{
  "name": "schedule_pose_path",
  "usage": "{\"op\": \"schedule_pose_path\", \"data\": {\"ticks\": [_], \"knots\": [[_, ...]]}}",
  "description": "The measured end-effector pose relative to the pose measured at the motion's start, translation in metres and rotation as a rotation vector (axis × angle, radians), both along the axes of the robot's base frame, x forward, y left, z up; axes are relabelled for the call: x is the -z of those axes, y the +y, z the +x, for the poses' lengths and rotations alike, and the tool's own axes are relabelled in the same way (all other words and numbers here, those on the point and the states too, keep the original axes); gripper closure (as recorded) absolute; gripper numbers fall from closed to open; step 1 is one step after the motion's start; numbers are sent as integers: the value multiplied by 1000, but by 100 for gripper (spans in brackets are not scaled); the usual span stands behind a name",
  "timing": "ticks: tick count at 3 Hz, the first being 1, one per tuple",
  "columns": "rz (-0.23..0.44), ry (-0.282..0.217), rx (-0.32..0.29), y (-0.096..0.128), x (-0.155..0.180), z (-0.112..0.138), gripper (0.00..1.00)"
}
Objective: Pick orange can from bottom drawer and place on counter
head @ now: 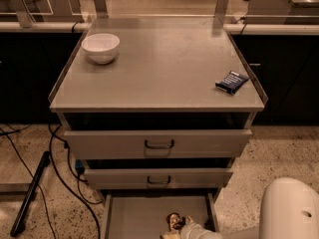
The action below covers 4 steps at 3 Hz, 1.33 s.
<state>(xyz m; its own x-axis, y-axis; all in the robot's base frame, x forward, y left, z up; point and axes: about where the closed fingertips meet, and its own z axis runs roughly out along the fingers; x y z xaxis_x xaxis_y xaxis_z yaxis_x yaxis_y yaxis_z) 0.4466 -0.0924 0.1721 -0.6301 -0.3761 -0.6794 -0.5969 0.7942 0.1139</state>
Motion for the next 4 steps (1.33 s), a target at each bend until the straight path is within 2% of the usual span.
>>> {"op": "schedule_pose_path", "data": {"ticks": [2,4], "knots": [[-36,9,44,2,3,9,27],[-59,44,81,-5,20,10,30]]}}
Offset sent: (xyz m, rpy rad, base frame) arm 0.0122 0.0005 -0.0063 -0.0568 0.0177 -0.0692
